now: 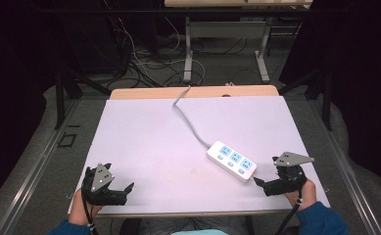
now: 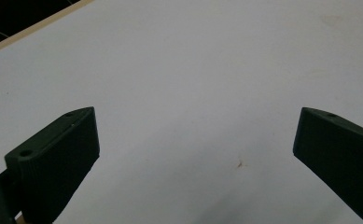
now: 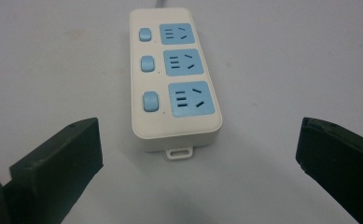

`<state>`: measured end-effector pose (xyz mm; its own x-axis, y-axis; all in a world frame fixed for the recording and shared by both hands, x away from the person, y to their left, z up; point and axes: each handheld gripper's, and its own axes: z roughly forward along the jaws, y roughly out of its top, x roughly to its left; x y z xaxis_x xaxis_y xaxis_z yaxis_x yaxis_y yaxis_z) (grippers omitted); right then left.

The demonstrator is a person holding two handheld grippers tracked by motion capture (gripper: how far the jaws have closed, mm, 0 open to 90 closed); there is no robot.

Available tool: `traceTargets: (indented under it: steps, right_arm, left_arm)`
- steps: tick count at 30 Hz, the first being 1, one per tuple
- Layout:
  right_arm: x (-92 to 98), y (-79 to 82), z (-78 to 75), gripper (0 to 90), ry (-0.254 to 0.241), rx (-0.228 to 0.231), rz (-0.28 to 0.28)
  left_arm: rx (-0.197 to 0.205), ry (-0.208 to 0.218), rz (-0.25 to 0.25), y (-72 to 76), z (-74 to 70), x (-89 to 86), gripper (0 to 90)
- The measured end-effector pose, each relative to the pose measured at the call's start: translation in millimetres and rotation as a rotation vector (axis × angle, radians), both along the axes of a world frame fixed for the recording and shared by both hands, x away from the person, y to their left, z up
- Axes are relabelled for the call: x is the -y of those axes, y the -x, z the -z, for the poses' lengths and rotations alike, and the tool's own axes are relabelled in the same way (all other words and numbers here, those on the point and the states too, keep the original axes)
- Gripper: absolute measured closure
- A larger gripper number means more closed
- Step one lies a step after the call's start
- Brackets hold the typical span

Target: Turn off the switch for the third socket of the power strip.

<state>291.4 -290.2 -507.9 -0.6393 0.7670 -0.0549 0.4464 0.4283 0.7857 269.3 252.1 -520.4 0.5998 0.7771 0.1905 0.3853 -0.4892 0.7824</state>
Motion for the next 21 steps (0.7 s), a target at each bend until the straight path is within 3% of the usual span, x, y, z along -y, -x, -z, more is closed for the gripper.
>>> traceTargets:
  steps: [21]
  right_arm:
    - [9.3, 10.4, 8.4, 0.0, -0.016, 0.009, 0.037]
  left_arm:
    - [-0.013, 0.013, -0.004, -0.5, 2.3, 0.0, 0.3]
